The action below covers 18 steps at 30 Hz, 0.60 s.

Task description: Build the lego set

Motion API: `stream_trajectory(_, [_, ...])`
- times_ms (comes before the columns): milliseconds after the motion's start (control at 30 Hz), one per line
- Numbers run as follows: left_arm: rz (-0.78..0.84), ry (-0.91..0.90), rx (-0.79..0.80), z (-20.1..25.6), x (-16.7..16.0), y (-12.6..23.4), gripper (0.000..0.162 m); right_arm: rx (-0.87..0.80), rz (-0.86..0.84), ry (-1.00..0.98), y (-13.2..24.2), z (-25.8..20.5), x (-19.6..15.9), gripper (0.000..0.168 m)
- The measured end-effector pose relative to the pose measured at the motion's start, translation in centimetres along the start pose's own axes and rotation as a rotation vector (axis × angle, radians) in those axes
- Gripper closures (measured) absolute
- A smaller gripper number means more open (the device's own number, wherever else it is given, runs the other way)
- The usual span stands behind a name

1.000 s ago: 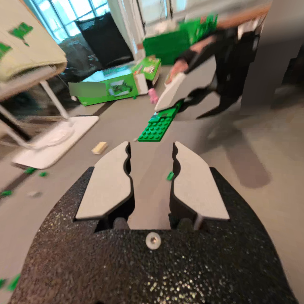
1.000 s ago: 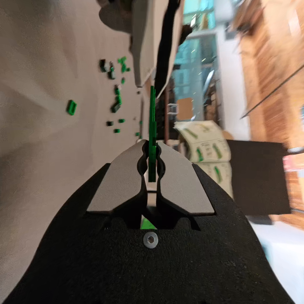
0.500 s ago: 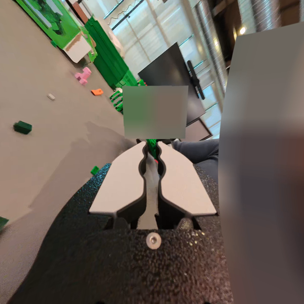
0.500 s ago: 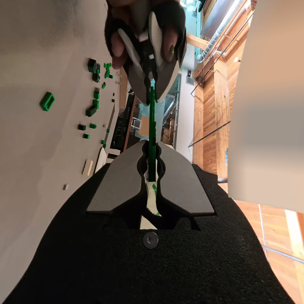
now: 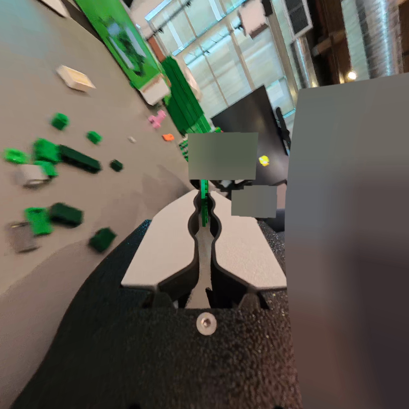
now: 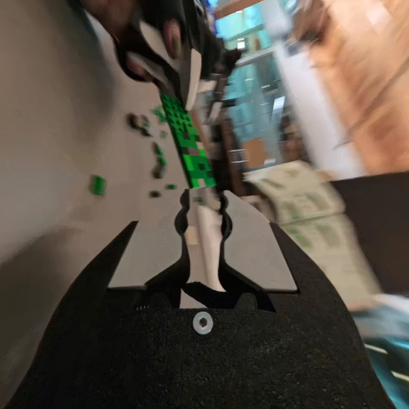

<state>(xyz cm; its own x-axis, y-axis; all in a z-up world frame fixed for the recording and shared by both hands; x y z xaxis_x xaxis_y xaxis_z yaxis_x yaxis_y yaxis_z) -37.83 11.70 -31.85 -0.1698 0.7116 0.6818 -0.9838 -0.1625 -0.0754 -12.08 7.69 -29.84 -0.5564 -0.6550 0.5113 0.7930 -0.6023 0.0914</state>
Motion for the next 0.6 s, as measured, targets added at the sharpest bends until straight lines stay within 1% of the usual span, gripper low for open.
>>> stream_trajectory(33, [-0.003,-0.016,0.062,-0.4,0.1,0.7,0.158,0.184,-0.021,-0.183,0.1,-0.3,-0.4,0.152])
stream_trajectory(67, [-0.004,-0.028,0.109,-0.8,0.2,1.4,0.158,0.371,-0.066,-0.371,0.0,-0.8,-0.8,0.153])
stream_trajectory(100, [0.023,-0.02,0.101,-0.9,0.4,1.8,0.158,0.51,-0.138,-0.545,-0.3,-1.1,-1.3,0.156])
stream_trajectory(133, [0.055,-0.015,0.073,-0.8,0.6,2.1,0.158,0.645,-0.217,-0.671,-0.8,-1.4,-1.7,0.156])
stream_trajectory(167, [0.069,-0.014,0.078,-0.9,0.6,2.3,0.158,0.705,-0.268,-0.769,-1.2,-1.4,-2.1,0.162])
stream_trajectory(233, [0.068,-0.018,0.101,-1.0,0.7,2.6,0.158,0.757,-0.316,-0.871,-1.9,-1.1,-2.4,0.161])
stream_trajectory(300, [0.064,-0.014,0.102,-1.0,0.6,2.5,0.158,0.805,-0.379,-0.896,-2.5,-1.2,-2.4,0.158])
stream_trajectory(400, [0.03,-0.014,0.117,-1.1,0.5,2.4,0.158,0.811,-0.393,-0.855,-3.2,-1.4,-1.9,0.156])
stream_trajectory(467, [-0.006,-0.015,0.139,-1.1,0.3,2.3,0.158,0.803,-0.41,-0.816,-3.5,-1.4,-1.7,0.161])
stream_trajectory(600, [-0.073,-0.006,0.171,-1.0,0.0,1.8,0.158,0.806,-0.428,-0.743,-3.6,-1.3,-1.3,0.161])
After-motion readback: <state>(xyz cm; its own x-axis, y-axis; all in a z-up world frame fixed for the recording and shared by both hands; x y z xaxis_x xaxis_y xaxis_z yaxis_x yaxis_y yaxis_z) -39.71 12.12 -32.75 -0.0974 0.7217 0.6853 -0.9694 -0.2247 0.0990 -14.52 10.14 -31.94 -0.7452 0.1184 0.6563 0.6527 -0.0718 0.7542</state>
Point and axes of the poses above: each gripper's, where its closed fingertips meet, y back along the fingers, x out of its top, z = x × y across the jaws, the point moved 10 cm from there along y, back along the fingers, and after that the axes turned 13 degrees about -y, right-handed, at the moved point
